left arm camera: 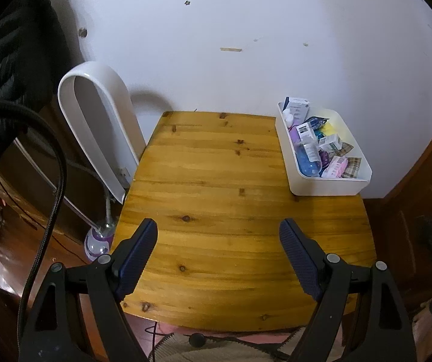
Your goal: Organize objects
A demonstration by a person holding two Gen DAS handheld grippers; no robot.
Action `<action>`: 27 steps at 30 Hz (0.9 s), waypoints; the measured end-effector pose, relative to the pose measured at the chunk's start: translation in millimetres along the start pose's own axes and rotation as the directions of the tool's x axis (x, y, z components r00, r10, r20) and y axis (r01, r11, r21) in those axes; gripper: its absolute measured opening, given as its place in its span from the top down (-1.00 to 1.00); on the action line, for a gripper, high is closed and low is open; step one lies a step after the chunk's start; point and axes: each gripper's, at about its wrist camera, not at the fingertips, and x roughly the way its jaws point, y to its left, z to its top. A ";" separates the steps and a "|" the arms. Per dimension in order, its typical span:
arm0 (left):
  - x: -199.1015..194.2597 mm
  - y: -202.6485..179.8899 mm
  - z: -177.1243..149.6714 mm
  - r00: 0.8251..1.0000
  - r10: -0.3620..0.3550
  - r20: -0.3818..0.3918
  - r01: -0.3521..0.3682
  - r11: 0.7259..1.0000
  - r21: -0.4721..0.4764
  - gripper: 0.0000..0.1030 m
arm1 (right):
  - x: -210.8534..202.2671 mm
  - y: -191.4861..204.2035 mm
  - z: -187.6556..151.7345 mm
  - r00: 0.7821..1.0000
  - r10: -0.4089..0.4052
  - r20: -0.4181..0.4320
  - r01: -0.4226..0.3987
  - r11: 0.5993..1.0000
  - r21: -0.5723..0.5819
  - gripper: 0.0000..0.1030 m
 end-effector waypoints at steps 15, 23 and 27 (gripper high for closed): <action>7.9 -6.1 0.5 1.000 -0.002 -0.013 0.002 1.000 0.028 -0.66 | 12.4 -4.4 -6.7 0.999 0.013 -0.051 -0.012 0.999 0.030 -0.55; 16.4 -5.2 1.0 1.000 -0.001 -0.030 0.002 1.000 0.022 -0.66 | 22.5 -8.4 -5.2 0.998 0.017 -0.064 -0.015 0.999 0.034 -0.55; 19.4 -5.2 0.9 0.999 -0.002 -0.035 0.003 1.000 0.019 -0.66 | 27.3 -8.0 -5.5 0.997 0.017 -0.072 -0.014 0.999 0.035 -0.55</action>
